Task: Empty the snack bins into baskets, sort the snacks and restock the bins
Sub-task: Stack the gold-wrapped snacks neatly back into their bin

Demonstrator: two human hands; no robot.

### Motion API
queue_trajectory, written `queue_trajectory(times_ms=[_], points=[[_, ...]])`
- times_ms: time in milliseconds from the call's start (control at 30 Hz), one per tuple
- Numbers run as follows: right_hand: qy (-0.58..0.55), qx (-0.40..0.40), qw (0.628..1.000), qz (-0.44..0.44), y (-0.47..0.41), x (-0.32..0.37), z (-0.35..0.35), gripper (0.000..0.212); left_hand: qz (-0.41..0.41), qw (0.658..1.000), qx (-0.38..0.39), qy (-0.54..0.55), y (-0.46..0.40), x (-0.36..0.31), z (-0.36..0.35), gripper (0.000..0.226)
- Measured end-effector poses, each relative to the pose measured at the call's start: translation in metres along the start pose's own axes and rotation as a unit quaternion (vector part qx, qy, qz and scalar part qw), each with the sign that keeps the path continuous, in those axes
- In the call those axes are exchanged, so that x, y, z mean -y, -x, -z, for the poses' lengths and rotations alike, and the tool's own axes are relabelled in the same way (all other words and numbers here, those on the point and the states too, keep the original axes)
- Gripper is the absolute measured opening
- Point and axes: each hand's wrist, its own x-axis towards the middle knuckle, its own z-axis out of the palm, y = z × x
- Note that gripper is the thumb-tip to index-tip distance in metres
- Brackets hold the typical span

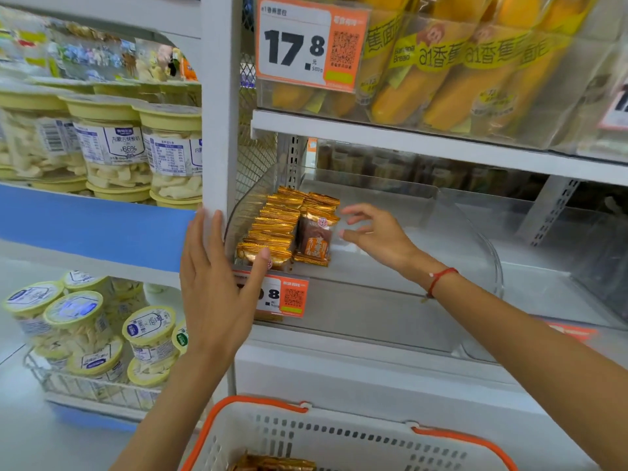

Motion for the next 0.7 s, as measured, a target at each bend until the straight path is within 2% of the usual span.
queue_trajectory(times_ms=[67,133,200,267,333,433,500,600,700], points=[[0.037,-0.020,0.994,0.097,0.045,0.005,0.008,0.032,-0.006,1.000,-0.011,0.010,0.011,-0.009,0.009,0.071],[0.117,-0.021,0.974,0.195,0.088,0.008,0.015,0.026,-0.039,0.999,-0.021,0.019,0.027,-0.019,0.018,0.059],[0.212,0.030,0.948,0.236,0.122,0.004,0.019,0.024,-0.067,0.998,-0.008,0.015,0.045,-0.029,0.023,0.042],[0.290,0.163,0.922,0.198,0.149,-0.007,0.016,0.023,-0.055,0.997,0.056,0.007,0.064,-0.038,0.027,0.025],[0.339,0.304,0.884,0.110,0.171,-0.022,0.008,0.027,-0.039,0.984,0.171,-0.004,0.082,-0.039,0.026,0.018],[0.351,0.421,0.836,-0.021,0.202,-0.062,-0.016,0.035,-0.049,0.938,0.337,-0.069,0.116,-0.025,0.013,0.021],[0.321,0.440,0.836,-0.073,0.224,-0.102,-0.040,0.030,-0.021,0.908,0.407,-0.101,0.154,-0.004,-0.002,0.027],[0.257,0.426,0.856,-0.140,0.266,-0.159,-0.085,0.019,0.030,0.864,0.485,-0.134,0.228,0.038,-0.018,0.039],[0.201,0.399,0.876,-0.182,0.314,-0.193,-0.131,0.026,0.034,0.783,0.593,-0.186,0.291,0.083,-0.012,0.051]])
